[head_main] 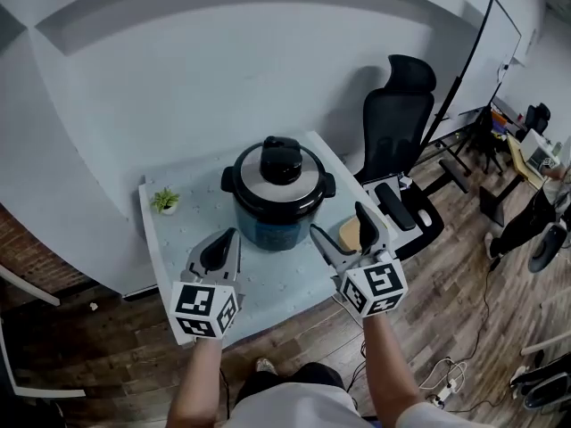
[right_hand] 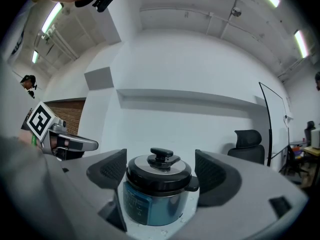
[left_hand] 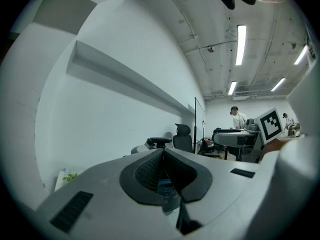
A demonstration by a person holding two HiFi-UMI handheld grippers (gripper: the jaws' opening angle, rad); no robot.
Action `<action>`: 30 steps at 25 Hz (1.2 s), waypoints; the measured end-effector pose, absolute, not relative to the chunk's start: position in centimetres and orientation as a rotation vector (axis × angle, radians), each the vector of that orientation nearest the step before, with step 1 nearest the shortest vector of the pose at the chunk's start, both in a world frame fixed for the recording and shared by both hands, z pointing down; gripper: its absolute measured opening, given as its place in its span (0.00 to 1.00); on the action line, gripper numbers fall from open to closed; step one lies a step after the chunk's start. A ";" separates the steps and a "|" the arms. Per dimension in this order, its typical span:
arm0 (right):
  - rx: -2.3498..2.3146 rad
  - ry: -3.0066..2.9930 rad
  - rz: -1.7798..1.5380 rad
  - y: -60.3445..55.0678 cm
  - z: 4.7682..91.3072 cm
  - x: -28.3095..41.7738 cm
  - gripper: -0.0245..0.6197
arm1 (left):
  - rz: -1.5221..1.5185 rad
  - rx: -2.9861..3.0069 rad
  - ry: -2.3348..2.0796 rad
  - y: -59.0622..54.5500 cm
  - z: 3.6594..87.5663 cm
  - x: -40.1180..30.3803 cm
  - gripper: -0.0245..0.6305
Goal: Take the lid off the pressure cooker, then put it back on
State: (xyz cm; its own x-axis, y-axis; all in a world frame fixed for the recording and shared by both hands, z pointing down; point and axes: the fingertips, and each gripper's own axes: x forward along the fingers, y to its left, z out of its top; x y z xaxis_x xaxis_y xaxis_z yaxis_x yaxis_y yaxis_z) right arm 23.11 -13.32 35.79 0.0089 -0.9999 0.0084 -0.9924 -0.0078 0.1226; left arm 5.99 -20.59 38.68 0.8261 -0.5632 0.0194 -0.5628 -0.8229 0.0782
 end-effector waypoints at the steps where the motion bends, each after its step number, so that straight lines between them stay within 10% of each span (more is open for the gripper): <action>1: 2.159 -2.147 -0.120 -13.9 35.8 23.3 0.67 | -0.013 2.927 -0.903 -21.0 38.5 6.2 0.06; 30: 1.448 -2.486 -0.052 -31.1 37.9 26.0 0.66 | 0.050 2.816 -1.199 -30.4 39.3 11.9 0.06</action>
